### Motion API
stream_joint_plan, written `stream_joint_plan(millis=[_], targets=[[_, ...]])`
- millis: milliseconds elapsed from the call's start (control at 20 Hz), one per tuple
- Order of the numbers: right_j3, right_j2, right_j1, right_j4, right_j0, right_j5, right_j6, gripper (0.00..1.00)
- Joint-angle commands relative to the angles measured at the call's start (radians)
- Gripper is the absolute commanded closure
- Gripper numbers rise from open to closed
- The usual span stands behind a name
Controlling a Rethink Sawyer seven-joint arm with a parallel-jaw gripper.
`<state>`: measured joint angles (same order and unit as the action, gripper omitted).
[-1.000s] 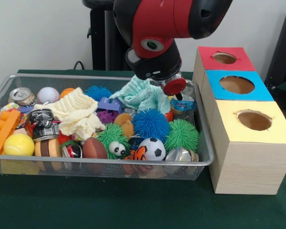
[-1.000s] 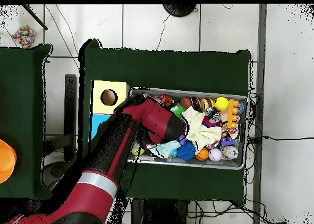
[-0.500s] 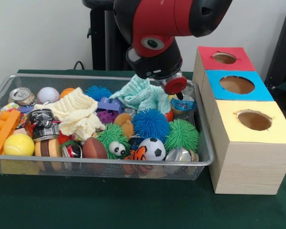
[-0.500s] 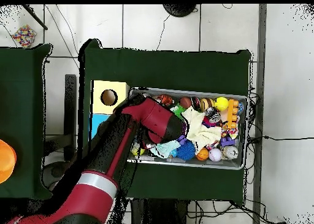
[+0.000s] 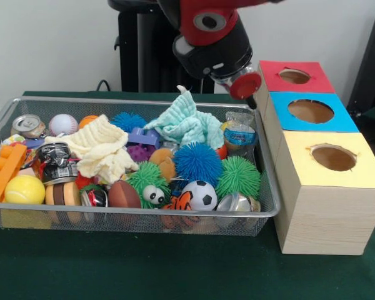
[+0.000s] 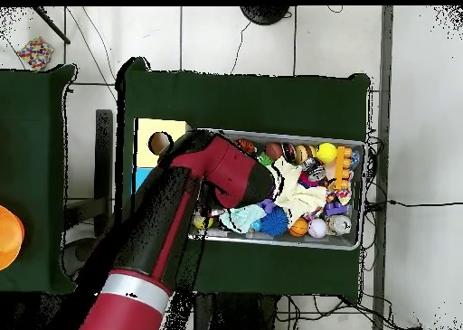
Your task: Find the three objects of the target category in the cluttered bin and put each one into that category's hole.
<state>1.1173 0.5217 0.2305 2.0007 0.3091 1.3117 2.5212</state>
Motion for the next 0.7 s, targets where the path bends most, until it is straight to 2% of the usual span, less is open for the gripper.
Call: stream_joint_plan(millis=[50, 400, 700], targets=[[0.083, -0.049, 0.062, 0.039, -0.023, 0.139, 0.052, 1.0], [0.05, -0.026, -0.066, 0.073, 0.022, -0.042, 0.053, 1.0], [0.038, -0.011, -0.097, 0.065, 0.039, -0.101, 0.059, 1.0]])
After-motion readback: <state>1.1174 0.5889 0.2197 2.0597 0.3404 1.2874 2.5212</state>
